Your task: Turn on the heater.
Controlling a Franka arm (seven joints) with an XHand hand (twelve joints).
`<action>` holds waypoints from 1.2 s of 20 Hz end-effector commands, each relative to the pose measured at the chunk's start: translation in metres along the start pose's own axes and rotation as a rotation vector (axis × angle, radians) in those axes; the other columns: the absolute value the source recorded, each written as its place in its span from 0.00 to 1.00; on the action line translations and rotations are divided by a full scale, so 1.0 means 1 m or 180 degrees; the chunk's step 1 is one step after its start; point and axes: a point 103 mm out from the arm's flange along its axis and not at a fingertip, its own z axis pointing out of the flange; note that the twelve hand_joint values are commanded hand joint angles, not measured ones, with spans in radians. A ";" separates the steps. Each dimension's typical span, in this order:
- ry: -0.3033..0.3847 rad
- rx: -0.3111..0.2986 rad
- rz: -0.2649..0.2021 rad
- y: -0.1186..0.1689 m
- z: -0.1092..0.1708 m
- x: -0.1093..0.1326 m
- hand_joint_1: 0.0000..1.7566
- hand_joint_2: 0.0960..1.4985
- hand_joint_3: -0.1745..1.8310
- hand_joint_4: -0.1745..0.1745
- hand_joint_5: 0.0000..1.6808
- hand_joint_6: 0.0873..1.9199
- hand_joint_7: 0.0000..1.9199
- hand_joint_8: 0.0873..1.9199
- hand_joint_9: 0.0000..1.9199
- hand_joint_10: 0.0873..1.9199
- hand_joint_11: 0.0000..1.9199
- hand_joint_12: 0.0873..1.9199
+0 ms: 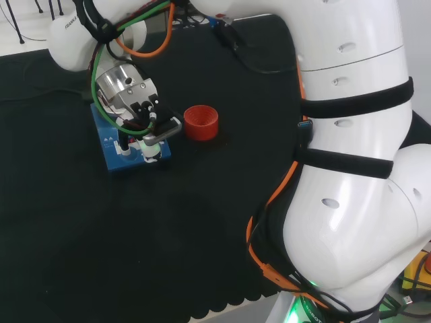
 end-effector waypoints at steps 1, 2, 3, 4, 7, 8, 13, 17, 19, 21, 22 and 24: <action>-0.0002 0.0021 0.0009 0.000 0.001 0.000 0.91 0.30 0.75 0.39 0.27 0.00 0.92 1.00 1.00 0.98 1.00 0.91; -0.0003 0.0020 0.0009 0.001 0.002 0.000 0.91 0.30 0.75 0.39 0.27 0.00 0.92 1.00 1.00 0.98 1.00 0.91; -0.0002 0.0024 0.0006 0.001 0.002 0.000 0.91 0.30 0.75 0.39 0.27 0.00 0.92 1.00 1.00 0.98 1.00 0.91; -0.0003 0.0026 0.0007 0.001 0.002 0.000 0.91 0.30 0.75 0.39 0.27 0.00 0.92 1.00 1.00 0.98 1.00 0.91; -0.0004 0.0027 0.0003 0.001 0.003 0.000 0.91 0.30 0.75 0.39 0.27 0.00 0.92 1.00 1.00 0.98 1.00 0.91; -0.0002 0.0026 0.0000 0.001 0.004 0.000 0.91 0.30 0.75 0.39 0.27 0.00 0.92 1.00 1.00 0.98 1.00 0.91; -0.0008 0.0033 0.0004 0.002 0.006 0.000 0.91 0.30 0.75 0.39 0.27 0.00 0.92 1.00 1.00 0.98 1.00 0.91; 0.0005 0.0020 0.0005 0.002 0.007 0.001 0.91 0.30 0.75 0.39 0.27 0.00 0.92 1.00 1.00 0.98 1.00 0.90; 0.0010 0.0019 0.0004 0.002 0.006 0.000 0.91 0.30 0.75 0.39 0.27 0.00 0.92 1.00 1.00 0.98 1.00 0.90; 0.0017 0.0008 -0.0003 0.002 0.005 0.000 0.91 0.30 0.75 0.39 0.27 0.00 0.92 1.00 1.00 0.98 1.00 0.90; 0.0027 -0.0004 -0.0008 0.001 0.004 -0.001 0.91 0.30 0.75 0.39 0.27 0.00 0.92 1.00 1.00 0.98 1.00 0.90; 0.0025 -0.0026 -0.0005 -0.001 0.001 -0.001 0.91 0.30 0.75 0.39 0.27 0.00 0.92 1.00 1.00 0.98 1.00 0.90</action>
